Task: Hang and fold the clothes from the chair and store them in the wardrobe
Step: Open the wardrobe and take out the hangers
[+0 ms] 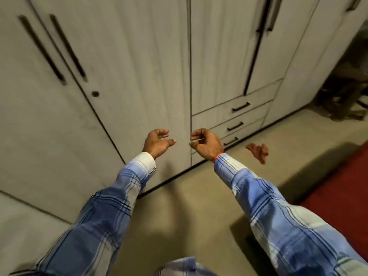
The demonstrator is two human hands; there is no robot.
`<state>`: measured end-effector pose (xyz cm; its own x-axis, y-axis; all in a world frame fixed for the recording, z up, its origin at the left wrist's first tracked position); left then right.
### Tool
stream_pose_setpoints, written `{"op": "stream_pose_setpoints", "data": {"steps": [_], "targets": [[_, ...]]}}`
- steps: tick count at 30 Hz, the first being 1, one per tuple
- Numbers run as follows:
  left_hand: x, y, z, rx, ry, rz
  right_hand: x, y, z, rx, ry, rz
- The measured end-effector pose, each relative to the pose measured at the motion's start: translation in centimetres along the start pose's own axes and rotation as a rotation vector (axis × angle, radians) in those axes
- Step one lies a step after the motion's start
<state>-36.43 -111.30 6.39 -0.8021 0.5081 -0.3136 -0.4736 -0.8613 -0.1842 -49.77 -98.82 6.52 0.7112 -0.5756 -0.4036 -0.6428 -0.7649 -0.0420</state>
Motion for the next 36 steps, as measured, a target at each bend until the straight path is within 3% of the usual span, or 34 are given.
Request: {"op": "stream_pose_setpoints", "data": {"steps": [9,19,27,36], "targets": [[-19.5,7.8,2.3,0.048,0.01,0.398,14.8,10.5,-15.3,-0.251,-0.053,-0.197],[-30.6,14.7,10.7,0.223,0.109,0.854,21.5,18.8,-27.9,-0.415,0.084,-0.214],[-32.6,17.0,12.7,0.306,0.119,0.91,23.1,21.8,-32.5,-0.551,0.061,-0.221],[-32.1,15.9,13.0,0.271,0.19,0.888,23.4,20.4,-33.1,-0.521,0.065,-0.265]]}}
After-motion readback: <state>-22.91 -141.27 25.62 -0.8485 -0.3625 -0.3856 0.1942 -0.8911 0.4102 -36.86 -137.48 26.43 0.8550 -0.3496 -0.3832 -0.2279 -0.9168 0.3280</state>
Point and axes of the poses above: each hand's wrist, its own y-axis towards the middle knuckle, its own x-axis out of the palm, z = x × y, the point moved 2 cm from there along y, towards the middle knuckle
